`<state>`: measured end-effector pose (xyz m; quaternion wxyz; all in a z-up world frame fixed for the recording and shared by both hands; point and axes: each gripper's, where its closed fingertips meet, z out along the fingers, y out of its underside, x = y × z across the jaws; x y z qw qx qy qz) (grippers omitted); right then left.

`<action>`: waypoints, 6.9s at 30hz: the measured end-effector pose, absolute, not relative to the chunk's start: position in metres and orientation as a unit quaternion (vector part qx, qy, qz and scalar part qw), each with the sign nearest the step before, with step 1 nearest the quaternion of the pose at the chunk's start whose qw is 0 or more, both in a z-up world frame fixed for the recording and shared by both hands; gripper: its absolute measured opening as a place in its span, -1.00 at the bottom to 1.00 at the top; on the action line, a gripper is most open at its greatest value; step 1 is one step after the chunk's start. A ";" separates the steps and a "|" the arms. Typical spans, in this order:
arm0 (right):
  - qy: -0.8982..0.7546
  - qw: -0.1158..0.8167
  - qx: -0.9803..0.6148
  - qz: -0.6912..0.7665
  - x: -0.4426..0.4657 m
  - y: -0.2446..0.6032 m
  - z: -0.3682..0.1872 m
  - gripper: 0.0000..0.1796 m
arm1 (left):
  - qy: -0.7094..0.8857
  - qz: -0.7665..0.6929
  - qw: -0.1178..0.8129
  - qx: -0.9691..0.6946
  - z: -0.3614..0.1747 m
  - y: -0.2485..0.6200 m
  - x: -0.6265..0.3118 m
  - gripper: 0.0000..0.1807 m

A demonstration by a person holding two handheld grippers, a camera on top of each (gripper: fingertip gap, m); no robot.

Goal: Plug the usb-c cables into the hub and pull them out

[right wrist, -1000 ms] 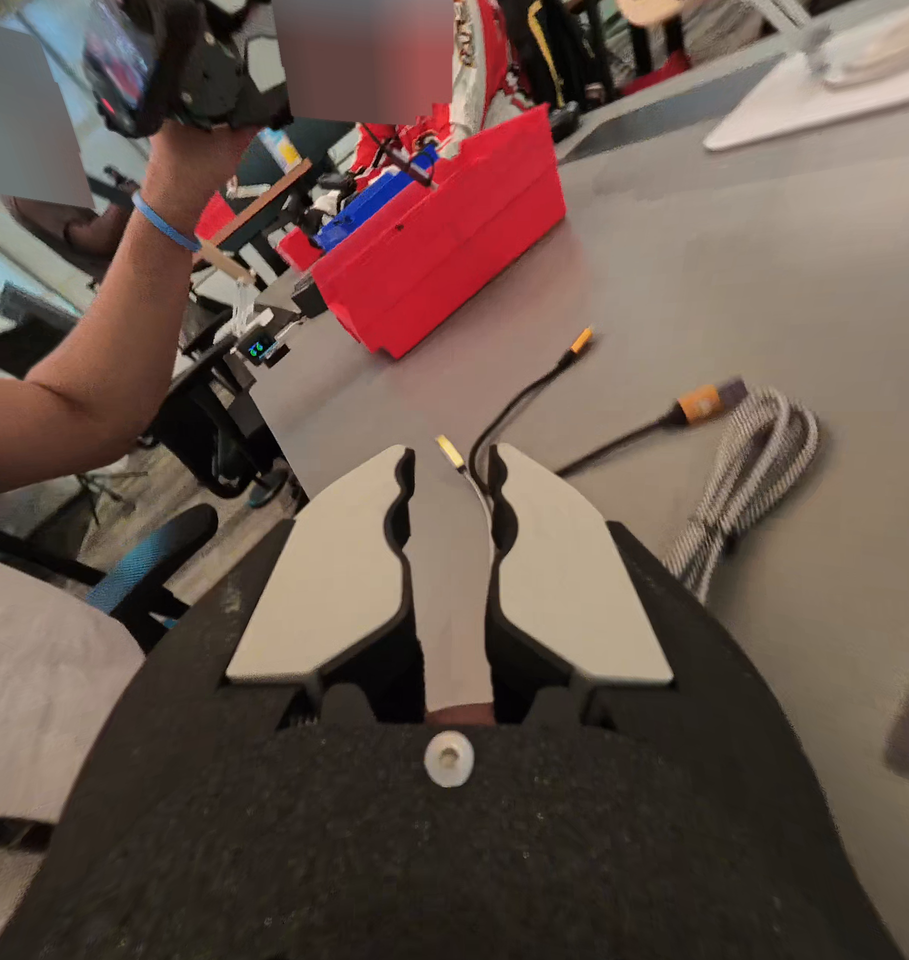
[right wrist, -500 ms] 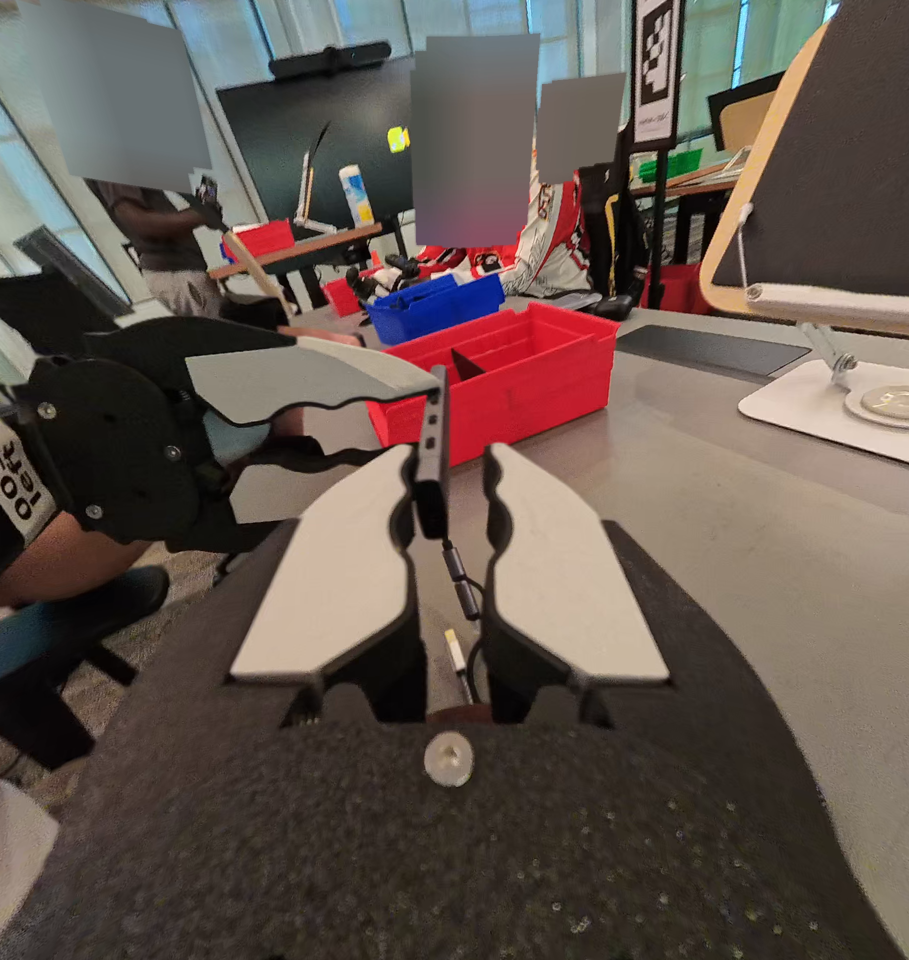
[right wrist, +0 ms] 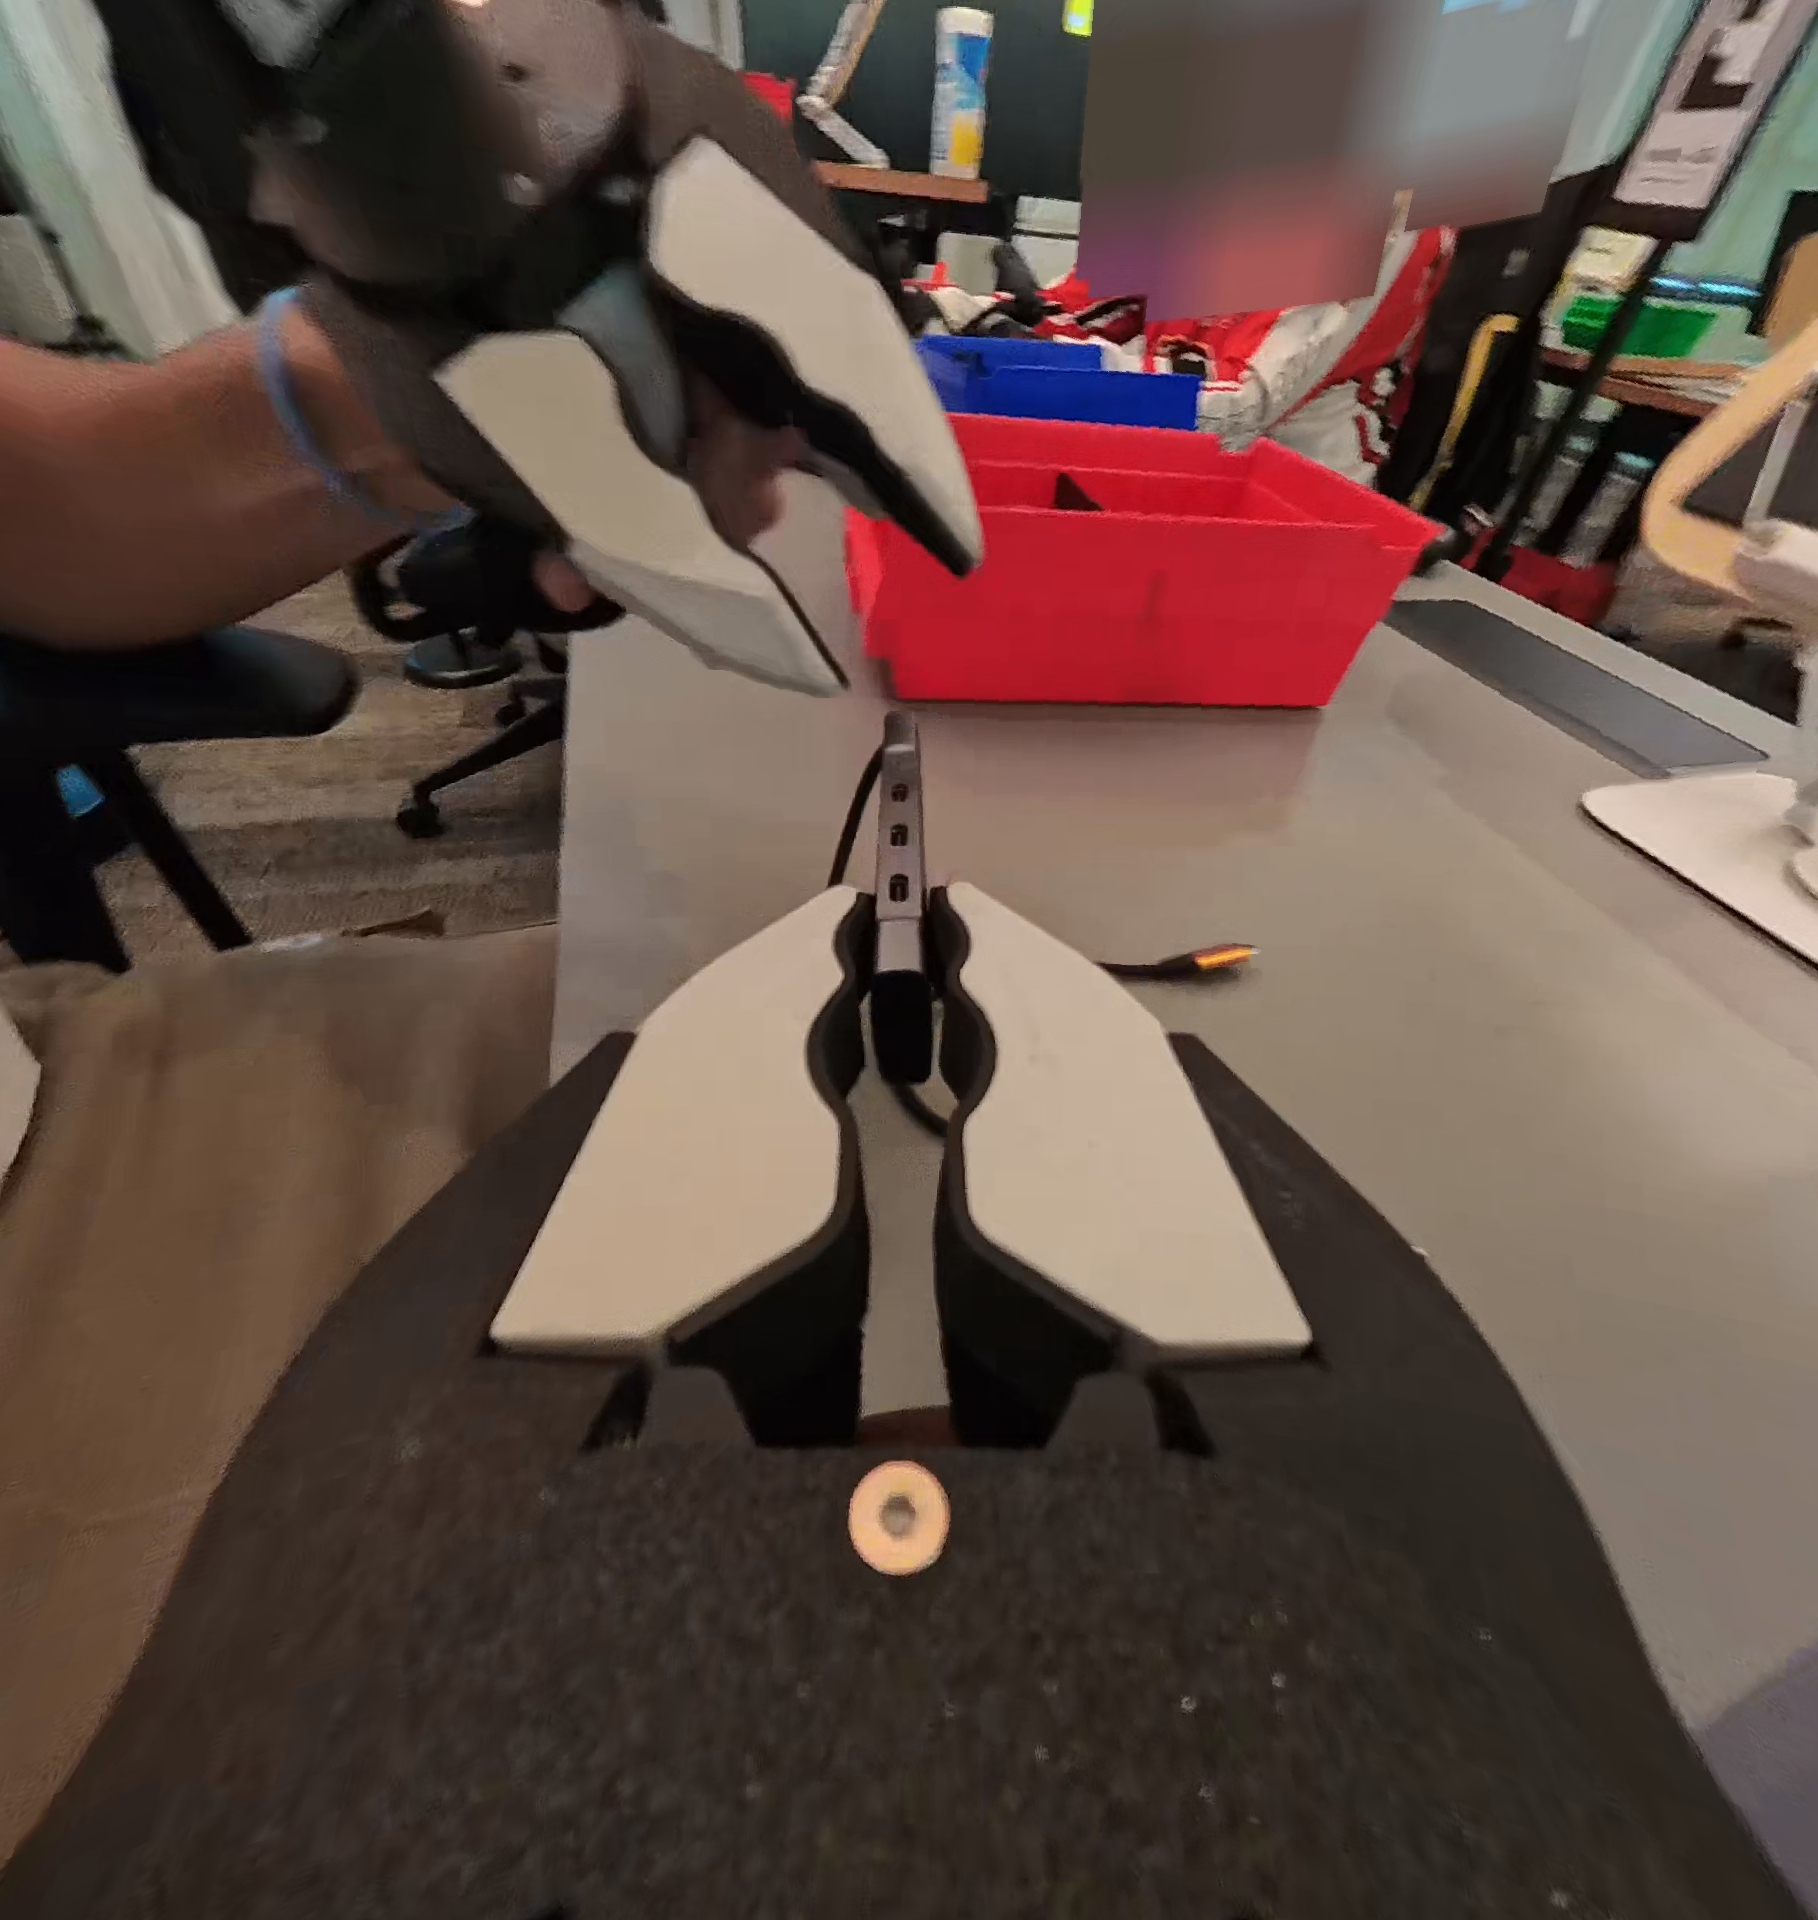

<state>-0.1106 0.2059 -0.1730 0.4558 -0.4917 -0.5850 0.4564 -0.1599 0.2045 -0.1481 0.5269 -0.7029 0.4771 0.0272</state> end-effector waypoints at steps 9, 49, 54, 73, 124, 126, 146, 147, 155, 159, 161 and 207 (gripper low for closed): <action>-0.612 0.450 -0.434 0.484 -0.116 0.180 -0.172 -0.90 | 0.519 -0.177 0.520 -0.655 -0.165 0.169 -0.144 -0.71; -0.520 0.461 -0.572 0.436 -0.115 0.236 -0.187 -0.73 | 0.401 0.060 0.605 -0.685 -0.143 0.239 -0.223 -0.91; -0.439 0.435 -0.676 0.401 -0.138 0.254 -0.200 -0.67 | 0.256 0.067 0.616 -0.742 -0.150 0.242 -0.271 -0.91; -0.381 0.326 -0.857 0.116 -0.235 0.331 -0.286 -0.76 | 0.311 0.214 0.569 -0.731 -0.196 0.241 -0.284 -0.91; -0.462 0.091 -0.731 0.494 -0.170 0.196 -0.204 -0.93 | 0.525 0.468 0.508 -0.497 -0.194 0.226 -0.219 -0.91; -0.467 0.086 -0.729 0.493 -0.171 0.192 -0.205 -0.90 | 0.527 0.470 0.505 -0.496 -0.195 0.227 -0.219 -0.91; -0.474 0.064 -0.725 0.495 -0.175 0.181 -0.209 -0.91 | 0.537 0.489 0.496 -0.475 -0.194 0.227 -0.214 -0.91; -0.473 0.065 -0.725 0.496 -0.175 0.181 -0.209 -0.91 | 0.538 0.489 0.495 -0.475 -0.194 0.227 -0.213 -0.91; -0.474 0.068 -0.728 0.490 -0.175 0.182 -0.211 -0.91 | 0.543 0.497 0.490 -0.467 -0.195 0.227 -0.213 -0.91; -0.480 0.091 -0.724 0.487 -0.175 0.186 -0.205 -0.92 | 0.539 0.497 0.487 -0.475 -0.195 0.228 -0.217 -0.91; -0.490 0.113 -0.722 0.475 -0.176 0.189 -0.203 -0.92 | 0.534 0.499 0.485 -0.481 -0.195 0.229 -0.219 -0.91; -0.520 0.403 -0.661 0.362 -0.199 0.211 -0.193 -0.93 | 0.466 0.481 0.459 -0.583 -0.204 0.238 -0.245 -0.91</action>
